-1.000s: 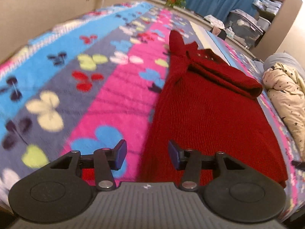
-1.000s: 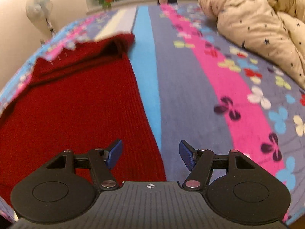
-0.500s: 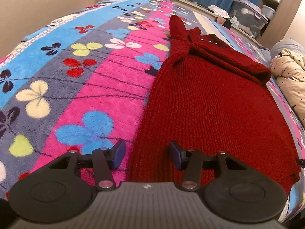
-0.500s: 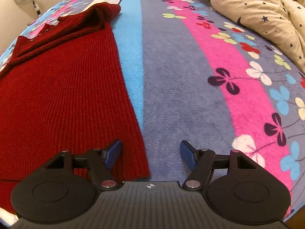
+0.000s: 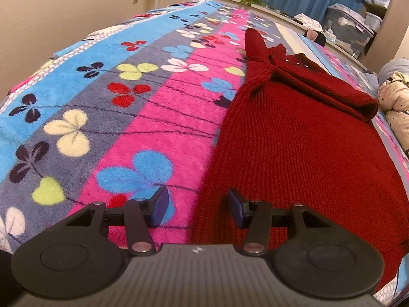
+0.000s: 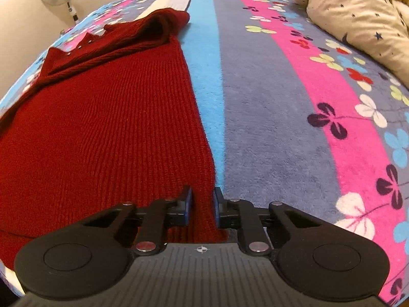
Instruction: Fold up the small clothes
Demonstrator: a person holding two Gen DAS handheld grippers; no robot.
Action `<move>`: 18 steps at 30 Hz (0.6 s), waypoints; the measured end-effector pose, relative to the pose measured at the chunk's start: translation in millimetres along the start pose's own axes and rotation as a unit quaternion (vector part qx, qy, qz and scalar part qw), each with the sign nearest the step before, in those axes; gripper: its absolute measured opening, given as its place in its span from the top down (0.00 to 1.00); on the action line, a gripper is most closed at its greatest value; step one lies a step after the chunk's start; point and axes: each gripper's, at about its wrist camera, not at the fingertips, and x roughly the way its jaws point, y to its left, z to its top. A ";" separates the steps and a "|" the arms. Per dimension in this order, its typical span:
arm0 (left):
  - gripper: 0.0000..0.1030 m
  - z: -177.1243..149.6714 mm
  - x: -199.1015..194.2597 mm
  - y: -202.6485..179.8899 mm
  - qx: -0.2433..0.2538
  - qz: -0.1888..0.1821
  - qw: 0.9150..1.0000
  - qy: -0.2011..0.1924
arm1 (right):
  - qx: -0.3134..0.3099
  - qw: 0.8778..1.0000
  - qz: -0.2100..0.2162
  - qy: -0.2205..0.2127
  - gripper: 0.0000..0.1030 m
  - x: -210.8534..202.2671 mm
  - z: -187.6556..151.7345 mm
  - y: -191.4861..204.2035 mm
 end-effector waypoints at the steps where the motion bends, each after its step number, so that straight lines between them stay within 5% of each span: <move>1: 0.44 -0.2 0.2 -0.5 0.002 0.001 1.000 0.000 | 0.005 1.000 0.001 0.000 0.82 -0.1 0.2 -1.2; 5: 0.43 -1.4 0.5 -2.7 0.009 0.002 1.000 0.000 | 0.009 1.000 -0.012 0.002 0.68 1.3 -1.4 -1.3; 12: 0.43 2.4 0.2 6.6 -0.017 0.018 1.000 -0.008 | 0.007 1.000 -0.024 0.002 0.60 2.4 -1.6 -2.3; 18: 0.45 -2.9 0.5 -10.7 0.036 0.000 0.999 -0.006 | 0.000 1.000 -0.027 0.004 0.60 4.2 -1.6 -0.1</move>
